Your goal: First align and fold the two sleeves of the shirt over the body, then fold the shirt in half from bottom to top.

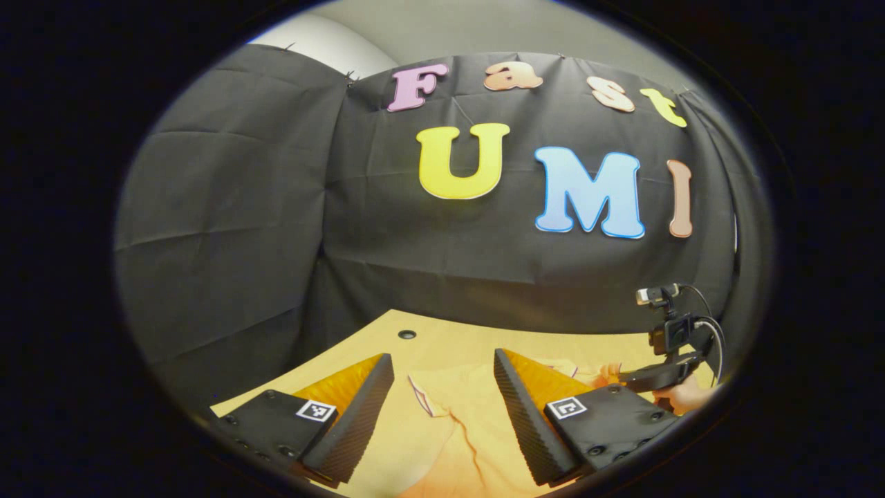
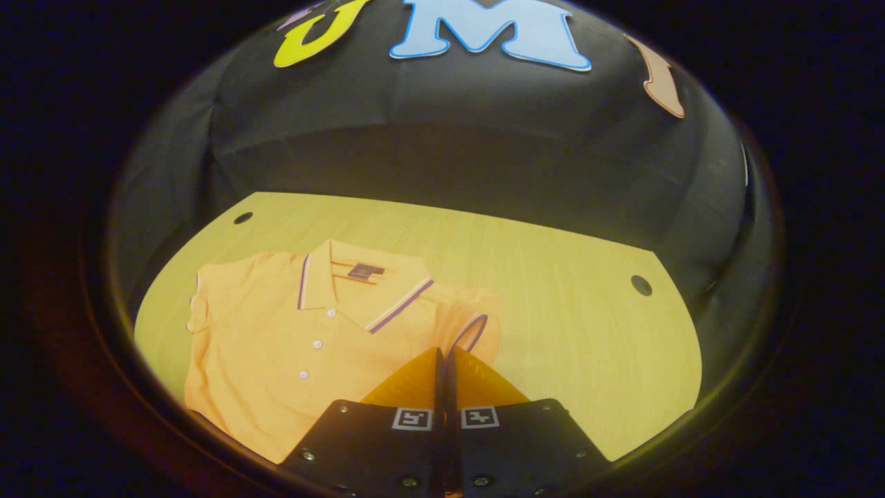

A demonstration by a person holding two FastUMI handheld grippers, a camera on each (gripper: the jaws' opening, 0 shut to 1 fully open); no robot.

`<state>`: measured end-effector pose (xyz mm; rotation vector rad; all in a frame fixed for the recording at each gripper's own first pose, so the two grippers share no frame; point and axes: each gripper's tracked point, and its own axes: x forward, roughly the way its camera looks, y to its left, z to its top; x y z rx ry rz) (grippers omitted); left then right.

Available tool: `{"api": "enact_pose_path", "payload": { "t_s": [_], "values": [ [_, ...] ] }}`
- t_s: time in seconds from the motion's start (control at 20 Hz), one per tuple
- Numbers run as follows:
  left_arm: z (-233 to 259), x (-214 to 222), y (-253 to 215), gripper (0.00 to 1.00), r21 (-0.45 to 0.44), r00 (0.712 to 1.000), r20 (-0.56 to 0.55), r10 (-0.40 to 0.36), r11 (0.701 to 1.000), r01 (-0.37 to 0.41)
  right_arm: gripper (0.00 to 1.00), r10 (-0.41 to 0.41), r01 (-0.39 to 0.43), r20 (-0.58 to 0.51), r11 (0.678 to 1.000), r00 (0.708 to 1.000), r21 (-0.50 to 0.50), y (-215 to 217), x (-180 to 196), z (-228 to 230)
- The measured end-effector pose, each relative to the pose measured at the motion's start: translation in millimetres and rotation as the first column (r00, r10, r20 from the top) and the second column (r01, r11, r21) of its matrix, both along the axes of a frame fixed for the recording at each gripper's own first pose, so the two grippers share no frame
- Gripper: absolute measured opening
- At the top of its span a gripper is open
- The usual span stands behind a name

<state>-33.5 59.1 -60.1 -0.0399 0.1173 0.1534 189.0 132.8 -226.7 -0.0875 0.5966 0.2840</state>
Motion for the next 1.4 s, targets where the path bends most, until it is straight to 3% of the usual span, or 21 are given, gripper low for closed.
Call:
{"api": "enact_pose_path", "payload": {
  "t_s": [0.25,0.65,0.8,0.85,1.0,1.4],
  "values": [
    [-4,9,11,0.94,0.019,1.0,-0.003,-0.001,1.0,0.001,0.04,0.028,-0.029,-0.04,0.999,0.999,-0.031,6,-5,-15],
    [-5,49,8,0.94,0.041,0.996,0.009,-0.088,0.995,0.088,0.11,0.032,-0.031,-0.078,0.999,0.996,0.011,18,-14,-17],
    [-13,65,7,0.94,0.031,0.991,0.003,-0.132,0.991,0.132,0.39,0.007,-0.006,-0.071,1.0,0.997,0.013,15,-22,-9],
    [-16,71,8,0.94,0.031,0.99,0.001,-0.143,0.989,0.143,0.39,0.001,0.001,-0.077,1.0,0.997,0.022,17,-27,-7],
    [-29,90,9,0.94,0.018,0.983,-0.013,-0.181,0.983,0.181,0.99,-0.013,0.017,-0.081,0.999,0.997,0.046,20,-44,1],
    [-94,163,27,0.94,-0.014,0.963,-0.084,-0.256,0.967,0.255,0.97,-0.096,0.094,0.087,0.995,0.992,0.023,12,-98,78]
  ]
}}
